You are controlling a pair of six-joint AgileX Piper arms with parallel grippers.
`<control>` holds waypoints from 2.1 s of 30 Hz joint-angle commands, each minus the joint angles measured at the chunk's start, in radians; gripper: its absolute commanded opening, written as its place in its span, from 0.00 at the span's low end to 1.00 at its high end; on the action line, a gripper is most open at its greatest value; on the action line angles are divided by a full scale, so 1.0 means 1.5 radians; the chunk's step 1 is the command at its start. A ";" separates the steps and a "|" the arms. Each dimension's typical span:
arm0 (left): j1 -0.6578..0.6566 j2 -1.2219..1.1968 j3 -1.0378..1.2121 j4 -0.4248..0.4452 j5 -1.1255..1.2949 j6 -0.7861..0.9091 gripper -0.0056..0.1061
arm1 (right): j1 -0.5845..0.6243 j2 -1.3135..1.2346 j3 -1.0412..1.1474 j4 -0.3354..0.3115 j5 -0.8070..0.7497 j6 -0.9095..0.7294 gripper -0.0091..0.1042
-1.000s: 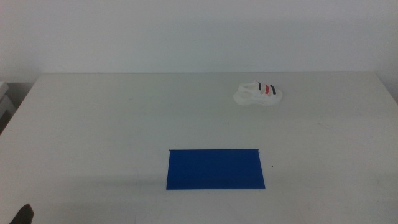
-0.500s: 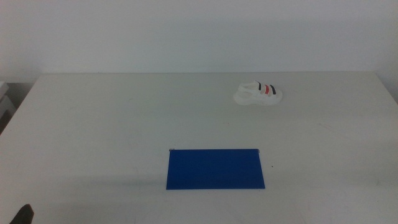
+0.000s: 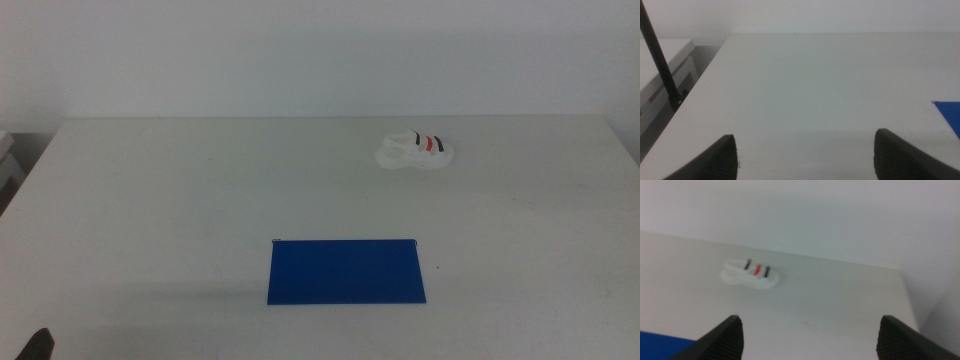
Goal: Use one arm to grab the shoe from the table and place it on the mat.
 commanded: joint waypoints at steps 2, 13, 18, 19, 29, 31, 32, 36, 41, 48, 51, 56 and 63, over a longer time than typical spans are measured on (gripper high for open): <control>-0.003 -0.009 0.005 -0.006 -0.054 -0.002 0.89 | 0.033 0.094 -0.099 -0.008 -0.018 -0.011 0.77; -0.003 -0.009 0.005 -0.006 -0.054 -0.002 0.89 | 0.047 0.417 -0.411 -0.008 0.099 -0.015 0.77; -0.003 -0.009 0.005 -0.006 -0.054 -0.002 0.89 | 0.049 0.540 -0.564 0.003 0.169 -0.041 0.77; -0.003 -0.009 0.005 -0.006 -0.054 -0.002 0.89 | 0.051 0.563 -0.596 0.008 0.184 -0.047 0.77; -0.003 -0.009 0.005 -0.006 -0.054 -0.002 0.89 | 0.055 0.800 -0.884 0.067 0.299 -0.119 0.77; -0.003 -0.009 0.005 -0.006 -0.054 -0.002 0.89 | 0.055 0.849 -0.940 0.086 0.321 -0.129 0.77; -0.003 -0.009 0.005 -0.006 -0.054 -0.002 0.89 | 0.055 0.874 -0.972 0.095 0.332 -0.134 0.77; -0.003 -0.009 0.005 -0.006 -0.054 -0.002 0.89 | 0.058 0.959 -1.090 0.127 0.379 -0.194 0.77; -0.003 -0.009 0.005 -0.006 -0.054 -0.002 0.89 | 0.060 1.049 -1.198 0.136 0.484 -0.393 0.77; -0.003 -0.009 0.005 -0.006 -0.054 -0.002 0.89 | 0.062 1.091 -1.223 0.154 0.562 -0.716 0.77; -0.003 -0.009 0.005 -0.006 -0.054 -0.002 0.89 | 0.062 1.096 -1.223 0.161 0.596 -0.836 0.77; -0.003 -0.009 0.005 -0.006 -0.054 -0.002 0.89 | 0.062 1.096 -1.223 0.171 0.615 -0.929 0.77; -0.003 -0.009 0.005 -0.006 -0.054 -0.002 0.89 | 0.066 1.105 -1.223 0.175 0.613 -0.894 0.77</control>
